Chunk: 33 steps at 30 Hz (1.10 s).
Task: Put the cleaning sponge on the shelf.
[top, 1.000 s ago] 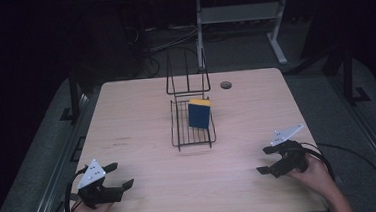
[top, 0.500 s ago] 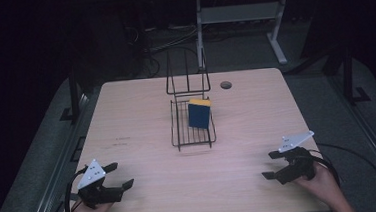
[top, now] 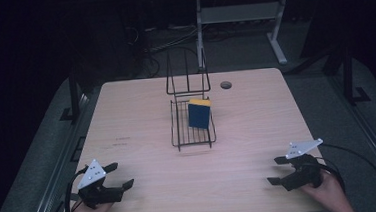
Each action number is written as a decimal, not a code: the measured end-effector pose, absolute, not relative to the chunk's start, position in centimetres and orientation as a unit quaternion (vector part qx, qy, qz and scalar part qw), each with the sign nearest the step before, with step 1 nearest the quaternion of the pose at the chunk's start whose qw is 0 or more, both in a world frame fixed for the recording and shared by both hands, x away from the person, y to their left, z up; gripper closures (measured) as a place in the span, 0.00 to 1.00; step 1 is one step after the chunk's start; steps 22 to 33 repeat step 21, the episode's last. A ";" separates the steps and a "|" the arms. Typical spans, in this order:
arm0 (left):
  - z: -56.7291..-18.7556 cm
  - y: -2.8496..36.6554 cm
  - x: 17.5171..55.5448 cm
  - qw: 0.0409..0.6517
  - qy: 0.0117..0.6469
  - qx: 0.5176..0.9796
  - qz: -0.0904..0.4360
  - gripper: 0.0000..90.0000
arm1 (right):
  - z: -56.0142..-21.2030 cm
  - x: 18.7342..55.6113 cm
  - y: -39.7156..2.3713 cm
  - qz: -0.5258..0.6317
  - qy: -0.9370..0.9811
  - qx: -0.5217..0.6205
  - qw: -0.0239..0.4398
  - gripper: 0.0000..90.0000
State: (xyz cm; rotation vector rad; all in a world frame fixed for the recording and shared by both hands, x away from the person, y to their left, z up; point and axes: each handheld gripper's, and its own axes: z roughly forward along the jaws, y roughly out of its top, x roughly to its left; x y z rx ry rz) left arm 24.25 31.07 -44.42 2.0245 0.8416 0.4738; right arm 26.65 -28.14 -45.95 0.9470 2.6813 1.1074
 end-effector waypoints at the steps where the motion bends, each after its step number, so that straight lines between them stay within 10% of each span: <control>1: -44.5 31.0 24.2 0.434 0.339 0.813 0.189 0.18 | -46.0 26.6 -28.2 0.362 0.877 0.312 0.045 0.21; 33: -44.4 30.9 24.3 0.435 0.334 0.814 0.190 0.18 | -46.3 24.3 -28.8 0.365 0.872 0.322 0.052 0.20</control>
